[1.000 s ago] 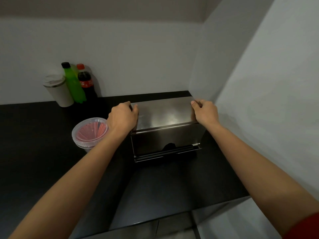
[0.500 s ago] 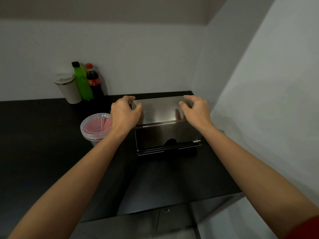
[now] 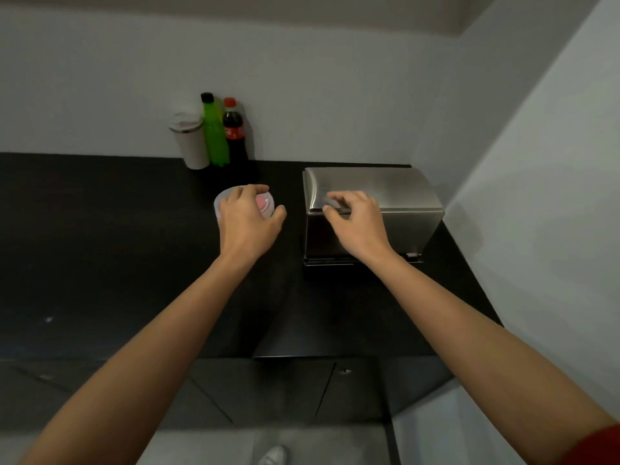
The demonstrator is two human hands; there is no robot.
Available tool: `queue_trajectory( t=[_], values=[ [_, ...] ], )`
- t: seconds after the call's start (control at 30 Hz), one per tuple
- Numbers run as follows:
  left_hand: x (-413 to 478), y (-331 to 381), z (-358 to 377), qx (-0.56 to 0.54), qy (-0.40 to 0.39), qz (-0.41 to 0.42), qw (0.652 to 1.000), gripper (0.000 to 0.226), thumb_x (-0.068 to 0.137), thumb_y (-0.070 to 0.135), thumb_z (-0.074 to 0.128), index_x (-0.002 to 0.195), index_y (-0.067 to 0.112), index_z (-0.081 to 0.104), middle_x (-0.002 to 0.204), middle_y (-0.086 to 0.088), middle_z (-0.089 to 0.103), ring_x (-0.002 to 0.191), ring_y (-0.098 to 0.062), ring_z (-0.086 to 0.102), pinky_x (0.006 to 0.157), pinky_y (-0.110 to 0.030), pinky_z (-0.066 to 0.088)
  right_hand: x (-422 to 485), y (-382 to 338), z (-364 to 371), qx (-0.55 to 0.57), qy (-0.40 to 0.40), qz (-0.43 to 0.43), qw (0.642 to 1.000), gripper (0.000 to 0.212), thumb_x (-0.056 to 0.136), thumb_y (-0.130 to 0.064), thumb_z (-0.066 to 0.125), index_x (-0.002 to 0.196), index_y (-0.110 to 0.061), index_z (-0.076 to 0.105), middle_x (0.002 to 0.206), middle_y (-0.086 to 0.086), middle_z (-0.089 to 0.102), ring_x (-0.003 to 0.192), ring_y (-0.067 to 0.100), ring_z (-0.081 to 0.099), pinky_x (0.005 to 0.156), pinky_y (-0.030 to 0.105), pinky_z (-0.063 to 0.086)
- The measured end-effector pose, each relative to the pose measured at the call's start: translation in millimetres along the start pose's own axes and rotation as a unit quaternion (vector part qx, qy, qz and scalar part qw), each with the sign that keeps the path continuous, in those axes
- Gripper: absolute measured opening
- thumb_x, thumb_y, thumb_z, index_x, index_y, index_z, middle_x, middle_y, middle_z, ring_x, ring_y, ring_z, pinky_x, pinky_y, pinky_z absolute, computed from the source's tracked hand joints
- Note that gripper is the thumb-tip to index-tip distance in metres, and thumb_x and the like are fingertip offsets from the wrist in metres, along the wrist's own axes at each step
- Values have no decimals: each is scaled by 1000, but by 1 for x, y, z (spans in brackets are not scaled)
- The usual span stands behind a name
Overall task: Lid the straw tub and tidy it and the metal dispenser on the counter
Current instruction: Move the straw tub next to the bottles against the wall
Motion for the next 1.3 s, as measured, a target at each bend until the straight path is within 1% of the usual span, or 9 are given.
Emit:
queue_trajectory(
  t=[0.2, 0.33, 0.43, 0.57, 0.7, 0.83, 0.93, 1.07, 1.3],
  values=[
    [15, -33, -21, 56, 5, -9, 998, 62, 80, 44, 64, 134, 19, 45, 135, -8, 49, 124, -27, 42, 96, -44, 38, 11, -40, 45, 11, -16, -25, 999, 34, 89, -28, 58, 121, -18, 61, 125, 1, 59, 122, 16, 44, 93, 21, 29],
    [33, -56, -21, 16, -44, -3, 999, 69, 80, 39, 68, 139, 15, 40, 139, -10, 44, 127, -26, 40, 100, -41, 39, 24, -61, 76, 33, -29, -27, 999, 36, 89, -24, 57, 124, -16, 58, 129, 2, 56, 124, 14, 46, 97, 21, 33],
    [47, -74, -15, -38, -82, -12, 996, 74, 81, 33, 69, 142, 12, 33, 145, -11, 37, 132, -26, 37, 103, -38, 36, 35, -62, 101, 50, -51, 15, 997, 42, 90, -22, 57, 131, -14, 53, 134, 5, 51, 124, 17, 48, 98, 25, 40],
    [58, -98, 1, -76, -159, -20, 984, 89, 78, 37, 73, 147, 13, 22, 150, -12, 27, 136, -26, 33, 106, -41, 35, 43, -50, 134, 13, -113, 83, 990, 60, 89, -28, 59, 142, -14, 36, 145, 9, 38, 130, 22, 42, 92, 22, 32],
    [58, -113, 23, -144, -266, -5, 953, 111, 69, 39, 81, 149, 12, 8, 152, -9, 25, 139, -23, 29, 111, -43, 33, 41, -35, 151, 39, -127, 156, 979, 65, 86, -29, 63, 142, -15, 33, 139, 9, 45, 125, 22, 46, 94, 29, 38],
    [60, -126, 38, -152, -282, 13, 947, 122, 66, 28, 85, 149, 11, -3, 153, -9, 25, 140, -21, 28, 109, -32, 28, 42, -25, 156, 81, -108, 205, 970, 69, 87, -23, 62, 145, -13, 26, 140, 8, 47, 127, 23, 46, 94, 30, 40],
    [66, -132, 42, -159, -259, 30, 952, 120, 62, 24, 86, 149, 12, 3, 151, -8, 29, 138, -20, 31, 104, -27, 28, 44, -21, 157, 100, -84, 223, 966, 66, 87, -22, 62, 144, -14, 30, 137, 7, 50, 121, 19, 50, 87, 25, 41],
    [74, -132, 44, -173, -221, 61, 958, 111, 60, 27, 87, 145, 16, 18, 143, -5, 39, 132, -18, 38, 103, -32, 37, 48, -18, 162, 122, -49, 220, 967, 54, 90, -23, 59, 139, -15, 38, 125, 2, 56, 103, 8, 52, 64, 11, 37],
    [95, -132, 53, -176, -172, 52, 968, 76, 59, 33, 87, 115, 26, 36, 126, -1, 49, 112, -10, 49, 81, -19, 44, 70, -11, 167, 123, -14, 219, 968, 53, 92, -24, 55, 140, -15, 35, 134, 7, 51, 120, 18, 51, 95, 29, 46]
  ],
)
Point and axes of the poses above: each hand's wrist, its own x-axis towards the middle knuckle, its own z-axis out of the palm, y = z × x, the point moved 8 cm from there along x, towards the middle knuckle
